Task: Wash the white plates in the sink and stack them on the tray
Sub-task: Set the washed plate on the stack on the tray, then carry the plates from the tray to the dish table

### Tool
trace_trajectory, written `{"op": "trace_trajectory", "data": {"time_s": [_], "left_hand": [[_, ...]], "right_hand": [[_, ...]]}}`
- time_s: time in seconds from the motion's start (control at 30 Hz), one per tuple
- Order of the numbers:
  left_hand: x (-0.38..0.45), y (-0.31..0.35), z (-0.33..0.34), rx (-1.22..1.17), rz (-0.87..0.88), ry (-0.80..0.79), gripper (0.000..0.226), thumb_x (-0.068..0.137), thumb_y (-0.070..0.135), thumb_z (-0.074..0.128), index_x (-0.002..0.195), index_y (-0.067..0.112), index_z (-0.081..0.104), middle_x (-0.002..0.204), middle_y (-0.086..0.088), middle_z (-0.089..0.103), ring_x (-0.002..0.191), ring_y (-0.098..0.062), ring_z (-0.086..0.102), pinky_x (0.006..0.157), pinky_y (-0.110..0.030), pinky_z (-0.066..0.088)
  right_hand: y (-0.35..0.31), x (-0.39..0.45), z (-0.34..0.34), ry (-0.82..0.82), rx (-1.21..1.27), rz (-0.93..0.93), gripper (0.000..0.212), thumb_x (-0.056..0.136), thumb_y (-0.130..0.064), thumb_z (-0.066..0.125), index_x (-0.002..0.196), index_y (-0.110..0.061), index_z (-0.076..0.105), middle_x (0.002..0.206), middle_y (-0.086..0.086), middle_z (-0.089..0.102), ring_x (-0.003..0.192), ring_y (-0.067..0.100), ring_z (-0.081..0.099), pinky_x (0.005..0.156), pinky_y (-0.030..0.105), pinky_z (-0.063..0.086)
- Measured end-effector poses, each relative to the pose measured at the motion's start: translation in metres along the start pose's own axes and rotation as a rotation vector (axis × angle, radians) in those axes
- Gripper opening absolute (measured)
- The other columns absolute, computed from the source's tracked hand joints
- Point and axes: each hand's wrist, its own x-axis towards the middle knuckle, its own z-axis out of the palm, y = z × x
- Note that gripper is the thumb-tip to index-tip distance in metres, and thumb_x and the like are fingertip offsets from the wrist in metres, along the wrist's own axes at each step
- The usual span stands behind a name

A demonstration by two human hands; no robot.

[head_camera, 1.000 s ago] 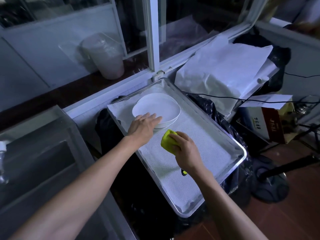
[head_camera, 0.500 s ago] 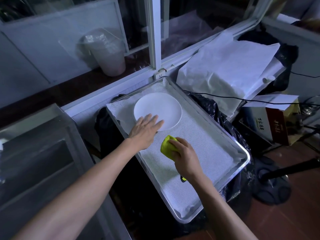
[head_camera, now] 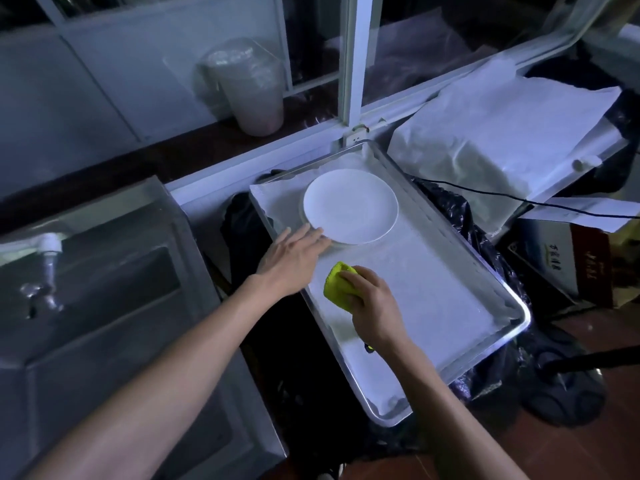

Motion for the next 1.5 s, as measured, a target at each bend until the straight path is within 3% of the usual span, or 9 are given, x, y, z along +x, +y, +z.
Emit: {"op": "trace_trajectory", "data": {"time_s": [0.2, 0.3, 0.43, 0.63, 0.9, 1.07, 1.17, 1.3, 1.5], "left_hand": [[-0.096, -0.043, 0.001, -0.192, -0.122, 0.221, 0.038, 0.089, 0.005, 0.055, 0.124, 0.008, 0.071, 0.119, -0.007, 0.073, 0.115, -0.034, 0.066, 0.093, -0.049, 0.055], [-0.153, -0.066, 0.014, -0.248, -0.238, 0.189, 0.034, 0.093, 0.005, 0.058, 0.126, 0.005, 0.069, 0.119, -0.011, 0.073, 0.113, -0.035, 0.066, 0.095, -0.049, 0.054], [-0.218, -0.085, 0.034, -0.333, -0.325, 0.154, 0.030, 0.091, 0.001, 0.056, 0.116, -0.003, 0.071, 0.110, -0.020, 0.074, 0.104, -0.039, 0.067, 0.091, -0.048, 0.054], [-0.287, -0.088, 0.043, -0.305, -0.449, 0.111, 0.030, 0.096, 0.013, 0.053, 0.118, 0.008, 0.072, 0.116, -0.008, 0.073, 0.110, -0.030, 0.063, 0.089, -0.041, 0.053], [-0.331, -0.080, 0.064, -0.275, -0.498, 0.038, 0.027, 0.098, 0.019, 0.053, 0.120, 0.012, 0.068, 0.116, -0.003, 0.066, 0.098, -0.024, 0.062, 0.077, -0.042, 0.055], [-0.337, -0.075, 0.076, -0.291, -0.503, 0.006, 0.029, 0.096, 0.019, 0.056, 0.122, 0.013, 0.068, 0.119, -0.002, 0.068, 0.102, -0.026, 0.063, 0.083, -0.043, 0.055], [-0.334, -0.074, 0.076, -0.336, -0.502, -0.012, 0.030, 0.097, 0.017, 0.056, 0.125, 0.012, 0.067, 0.123, -0.004, 0.067, 0.108, -0.027, 0.062, 0.088, -0.046, 0.054], [-0.323, -0.075, 0.066, -0.368, -0.515, 0.009, 0.033, 0.100, 0.020, 0.053, 0.131, 0.017, 0.064, 0.131, 0.001, 0.065, 0.114, -0.024, 0.060, 0.089, -0.042, 0.054], [-0.276, -0.075, 0.041, -0.546, -0.514, 0.064, 0.035, 0.101, 0.026, 0.053, 0.136, 0.023, 0.060, 0.139, 0.003, 0.060, 0.122, -0.024, 0.057, 0.091, -0.037, 0.052]], "right_hand": [[-0.049, -0.009, 0.043, -0.094, -0.014, -0.187, 0.050, 0.083, 0.002, 0.061, 0.130, -0.016, 0.064, 0.138, 0.008, 0.055, 0.105, 0.039, 0.056, 0.091, 0.045, 0.049], [-0.072, -0.019, 0.076, -0.162, -0.028, -0.280, 0.057, 0.081, 0.008, 0.058, 0.133, -0.015, 0.062, 0.140, 0.008, 0.054, 0.106, 0.039, 0.057, 0.089, 0.047, 0.049], [-0.096, -0.041, 0.121, -0.370, -0.180, -0.398, 0.068, 0.078, -0.002, 0.060, 0.142, -0.023, 0.053, 0.145, 0.002, 0.050, 0.105, 0.038, 0.056, 0.082, 0.048, 0.049], [-0.103, -0.082, 0.184, -0.634, -0.416, -0.515, 0.069, 0.082, -0.006, 0.053, 0.147, -0.028, 0.043, 0.152, -0.002, 0.040, 0.122, 0.033, 0.047, 0.091, 0.046, 0.044], [-0.083, -0.116, 0.217, -0.736, -0.554, -0.556, 0.076, 0.084, -0.003, 0.051, 0.154, -0.025, 0.032, 0.159, -0.001, 0.031, 0.137, 0.032, 0.034, 0.103, 0.044, 0.031], [-0.078, -0.118, 0.219, -0.763, -0.596, -0.590, 0.075, 0.084, -0.004, 0.055, 0.153, -0.027, 0.035, 0.163, 0.001, 0.022, 0.147, 0.032, 0.020, 0.111, 0.050, 0.026], [-0.079, -0.116, 0.215, -0.752, -0.588, -0.588, 0.070, 0.086, -0.012, 0.060, 0.150, -0.032, 0.038, 0.163, 0.004, 0.022, 0.149, 0.032, 0.018, 0.114, 0.052, 0.024], [-0.085, -0.111, 0.195, -0.624, -0.468, -0.492, 0.061, 0.087, -0.031, 0.058, 0.146, -0.030, 0.044, 0.156, 0.003, 0.037, 0.144, 0.030, 0.032, 0.109, 0.049, 0.033], [-0.092, -0.080, 0.141, -0.185, -0.280, -0.181, 0.051, 0.093, -0.035, 0.065, 0.141, -0.023, 0.054, 0.151, 0.005, 0.046, 0.136, 0.029, 0.043, 0.104, 0.047, 0.042]]}}
